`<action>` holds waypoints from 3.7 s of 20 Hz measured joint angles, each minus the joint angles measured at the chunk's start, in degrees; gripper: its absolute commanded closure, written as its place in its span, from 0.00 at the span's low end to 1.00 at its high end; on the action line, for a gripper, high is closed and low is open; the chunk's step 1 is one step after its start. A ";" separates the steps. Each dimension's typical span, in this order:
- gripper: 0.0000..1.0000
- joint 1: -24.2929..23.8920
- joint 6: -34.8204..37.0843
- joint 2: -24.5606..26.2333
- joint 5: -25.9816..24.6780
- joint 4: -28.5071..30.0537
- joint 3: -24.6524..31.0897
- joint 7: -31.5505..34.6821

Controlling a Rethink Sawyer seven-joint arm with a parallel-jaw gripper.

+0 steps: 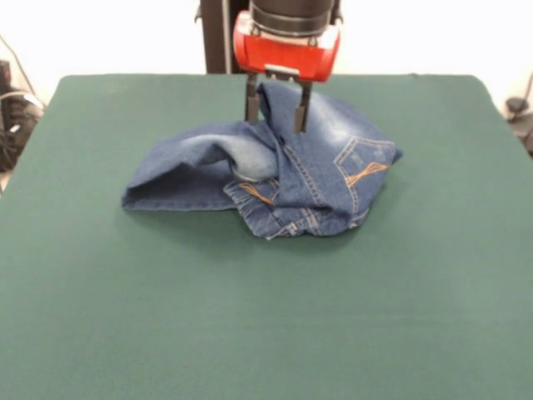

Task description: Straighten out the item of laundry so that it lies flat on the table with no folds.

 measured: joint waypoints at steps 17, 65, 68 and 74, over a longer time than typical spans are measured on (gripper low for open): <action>0.00 0.18 -2.13 3.67 -0.04 1.51 0.01 0.00; 0.00 1.65 -9.57 7.16 -0.36 2.90 -0.12 0.00; 0.00 1.65 -9.57 7.16 -0.36 2.90 -0.12 0.00; 0.00 1.65 -9.57 7.17 -0.36 2.90 -0.12 0.00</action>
